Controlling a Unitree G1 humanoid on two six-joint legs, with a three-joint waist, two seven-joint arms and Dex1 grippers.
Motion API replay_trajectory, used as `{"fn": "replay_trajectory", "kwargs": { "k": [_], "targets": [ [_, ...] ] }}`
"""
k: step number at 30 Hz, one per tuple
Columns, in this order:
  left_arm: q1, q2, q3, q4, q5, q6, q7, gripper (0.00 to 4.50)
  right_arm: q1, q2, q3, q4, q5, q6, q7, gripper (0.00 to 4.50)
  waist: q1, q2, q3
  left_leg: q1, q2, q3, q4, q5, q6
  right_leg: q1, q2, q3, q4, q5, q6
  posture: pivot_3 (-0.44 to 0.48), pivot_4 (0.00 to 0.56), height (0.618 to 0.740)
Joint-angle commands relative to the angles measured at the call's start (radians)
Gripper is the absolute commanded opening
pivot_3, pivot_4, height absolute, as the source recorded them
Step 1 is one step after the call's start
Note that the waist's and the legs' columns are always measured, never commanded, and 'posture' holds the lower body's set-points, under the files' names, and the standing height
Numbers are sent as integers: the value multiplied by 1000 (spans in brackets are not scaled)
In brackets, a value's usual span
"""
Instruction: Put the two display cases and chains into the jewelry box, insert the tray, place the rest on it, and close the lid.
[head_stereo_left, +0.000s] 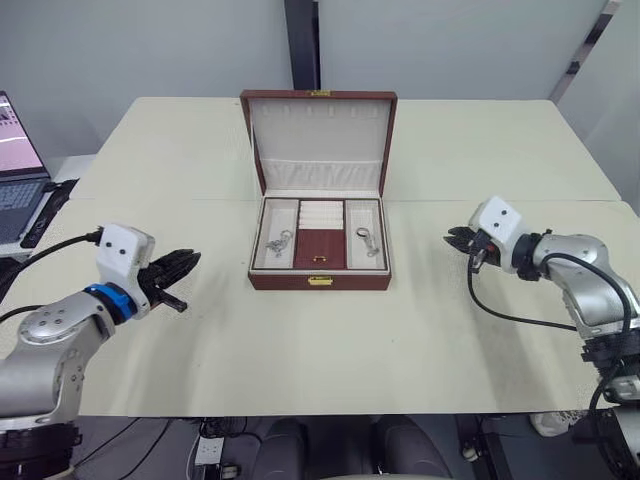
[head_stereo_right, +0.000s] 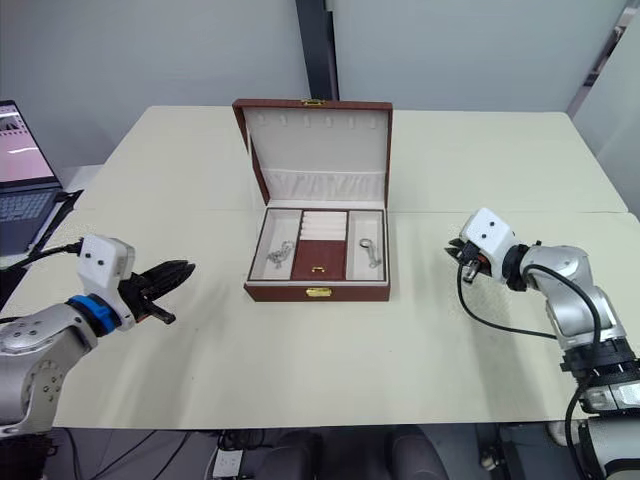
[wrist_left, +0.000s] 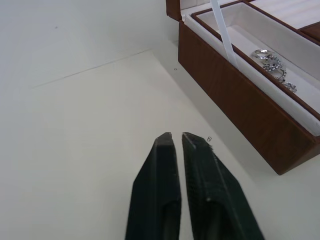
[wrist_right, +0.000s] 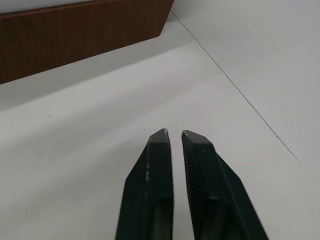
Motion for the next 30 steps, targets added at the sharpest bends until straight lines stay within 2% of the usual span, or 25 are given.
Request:
{"fn": "replay_trajectory", "kwargs": {
  "k": [1,9,18,30],
  "targets": [
    [-62,-33,-46,34,26,19,36,0,-45,27,33,14,-45,-10,-19,9,0,0,0,0,0,0,0,0,0,0,0,0,0,0,0,0,150,740],
    [-233,-116,-152,183,51,46,25,0,-159,171,138,150,-123,-25,-29,9,-1,0,0,0,0,1,0,0,0,0,0,-1,1,0,0,0,150,740],
    [-294,-153,-246,224,62,55,-47,0,-206,255,166,196,-139,-48,-9,9,0,0,0,0,-1,1,1,0,0,-1,0,-1,1,0,0,0,150,740],
    [-236,-161,-250,59,17,143,-88,0,-122,259,159,-34,-68,135,83,9,1,0,0,-1,-1,0,1,0,0,-1,-1,-1,1,0,0,0,150,740]
  ]
}}
